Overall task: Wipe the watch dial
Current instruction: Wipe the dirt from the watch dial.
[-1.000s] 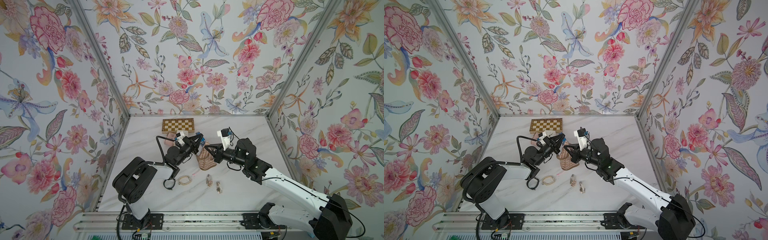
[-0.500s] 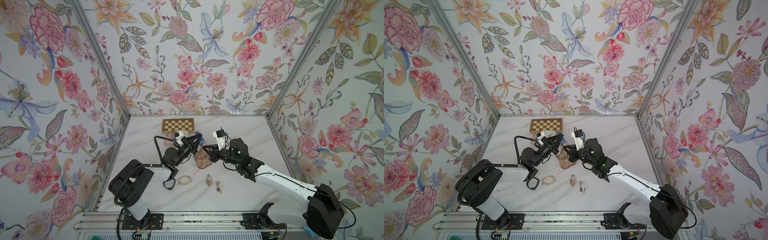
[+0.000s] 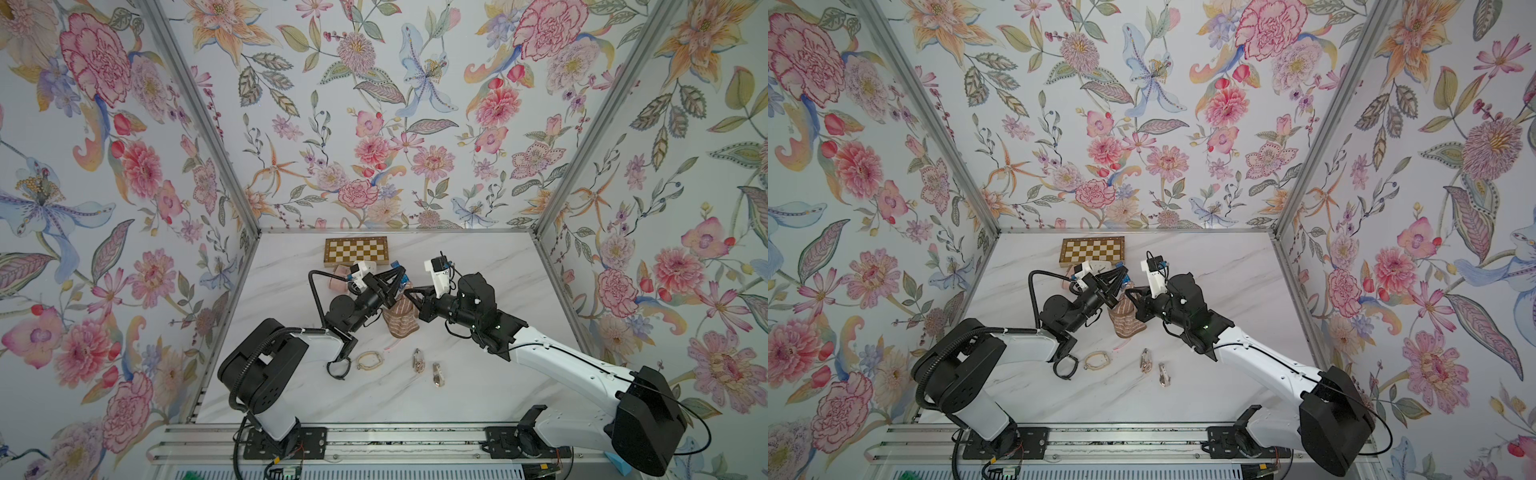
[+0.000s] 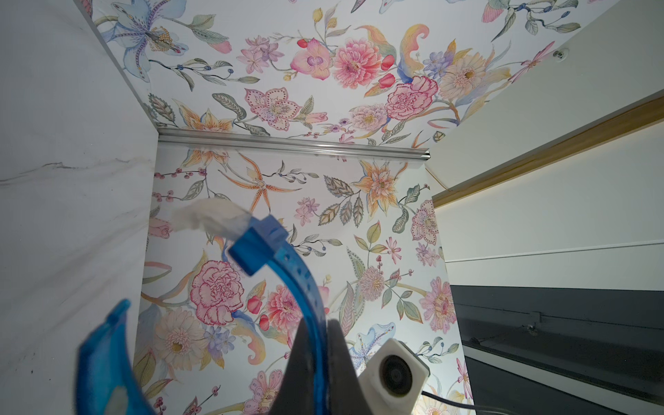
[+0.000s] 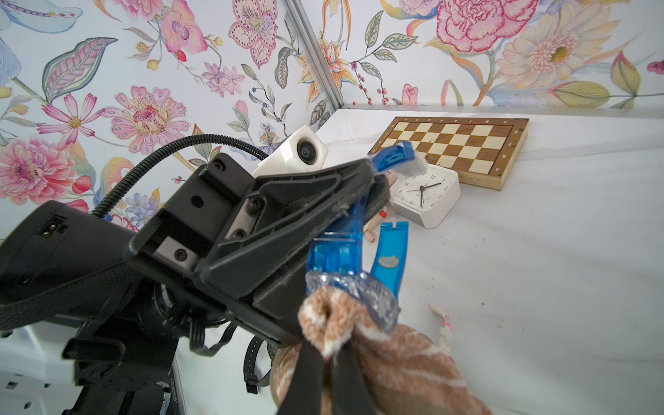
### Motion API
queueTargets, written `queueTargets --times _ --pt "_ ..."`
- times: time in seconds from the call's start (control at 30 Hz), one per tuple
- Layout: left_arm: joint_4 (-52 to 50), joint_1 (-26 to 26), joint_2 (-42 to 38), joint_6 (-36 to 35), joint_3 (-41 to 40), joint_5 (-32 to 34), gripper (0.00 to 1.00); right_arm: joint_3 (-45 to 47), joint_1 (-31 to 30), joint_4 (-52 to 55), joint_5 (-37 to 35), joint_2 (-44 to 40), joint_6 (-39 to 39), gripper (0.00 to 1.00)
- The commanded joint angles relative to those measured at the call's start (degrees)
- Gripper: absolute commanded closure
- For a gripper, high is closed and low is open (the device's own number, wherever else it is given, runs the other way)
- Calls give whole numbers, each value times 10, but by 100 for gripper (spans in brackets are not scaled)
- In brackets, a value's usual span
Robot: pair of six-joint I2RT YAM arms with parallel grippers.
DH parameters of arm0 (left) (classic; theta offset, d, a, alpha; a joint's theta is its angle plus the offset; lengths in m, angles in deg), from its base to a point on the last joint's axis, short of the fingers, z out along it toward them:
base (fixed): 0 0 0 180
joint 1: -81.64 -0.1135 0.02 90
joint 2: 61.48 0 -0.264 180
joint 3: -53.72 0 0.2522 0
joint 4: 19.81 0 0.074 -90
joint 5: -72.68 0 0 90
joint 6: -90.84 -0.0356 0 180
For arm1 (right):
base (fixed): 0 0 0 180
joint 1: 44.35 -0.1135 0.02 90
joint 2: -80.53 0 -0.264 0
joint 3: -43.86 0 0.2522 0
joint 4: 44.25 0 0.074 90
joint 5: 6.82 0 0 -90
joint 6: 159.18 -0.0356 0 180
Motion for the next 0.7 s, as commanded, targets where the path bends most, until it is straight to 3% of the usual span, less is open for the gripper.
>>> queueTargets --times 0.0,0.37,0.67 --pt "34 21 3 2 13 -36 100 1 4 -26 -26 11 -5 100" --pt "44 24 12 5 13 -32 100 -32 -4 -14 -28 -11 -3 100" --pt "33 28 19 4 29 -32 100 16 2 -44 -28 11 -19 100"
